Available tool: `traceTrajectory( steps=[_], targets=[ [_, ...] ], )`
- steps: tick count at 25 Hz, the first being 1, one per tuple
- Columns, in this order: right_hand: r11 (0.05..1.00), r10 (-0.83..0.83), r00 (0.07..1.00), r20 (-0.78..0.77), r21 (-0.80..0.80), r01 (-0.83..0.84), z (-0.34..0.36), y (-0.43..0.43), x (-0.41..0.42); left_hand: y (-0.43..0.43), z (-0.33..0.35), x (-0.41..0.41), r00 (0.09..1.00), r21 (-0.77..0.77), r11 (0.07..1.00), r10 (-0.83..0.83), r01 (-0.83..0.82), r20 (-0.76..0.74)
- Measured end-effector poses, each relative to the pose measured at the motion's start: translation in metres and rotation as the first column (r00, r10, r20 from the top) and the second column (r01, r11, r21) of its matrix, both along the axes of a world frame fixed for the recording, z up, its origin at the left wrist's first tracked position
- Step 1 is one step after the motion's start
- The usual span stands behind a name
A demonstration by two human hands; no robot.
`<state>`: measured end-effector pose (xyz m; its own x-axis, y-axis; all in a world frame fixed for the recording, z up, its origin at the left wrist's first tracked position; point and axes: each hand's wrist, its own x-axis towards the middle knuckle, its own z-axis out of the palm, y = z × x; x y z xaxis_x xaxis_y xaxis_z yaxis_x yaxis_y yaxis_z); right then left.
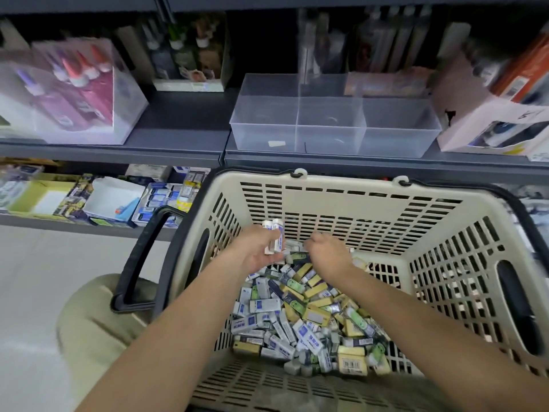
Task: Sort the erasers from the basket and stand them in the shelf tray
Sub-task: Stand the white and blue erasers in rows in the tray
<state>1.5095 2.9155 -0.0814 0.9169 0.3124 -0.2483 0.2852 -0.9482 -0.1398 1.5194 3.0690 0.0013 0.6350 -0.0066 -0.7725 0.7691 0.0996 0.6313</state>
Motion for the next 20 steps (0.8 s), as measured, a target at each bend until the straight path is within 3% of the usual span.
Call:
traceTrajectory(
  steps=[5,9,11,15,20],
  targets=[
    [0.993,0.078,0.997,0.026,-0.088,-0.075,0.004,-0.005,0.009,-0.007,-0.004,-0.001,0.999,0.078,0.997,-0.018,0.016,0.027],
    [0.991,0.059,0.993,0.101,0.116,-0.071,0.015,-0.017,0.012,0.004,0.004,0.011,0.993,0.103,0.99,-0.103,0.097,0.056],
    [0.982,0.071,0.997,0.029,0.173,-0.075,0.015,-0.023,0.014,0.006,0.007,0.015,0.994,0.107,0.991,-0.084,0.076,0.064],
    [0.997,0.062,0.98,-0.187,0.052,-0.053,0.0,-0.008,0.008,0.001,0.008,0.015,0.991,0.081,0.994,-0.084,0.076,0.102],
    [0.999,0.009,0.995,-0.097,-0.037,-0.012,-0.002,-0.001,0.006,-0.001,0.01,0.017,0.982,0.104,0.988,-0.129,0.116,0.138]
  ],
)
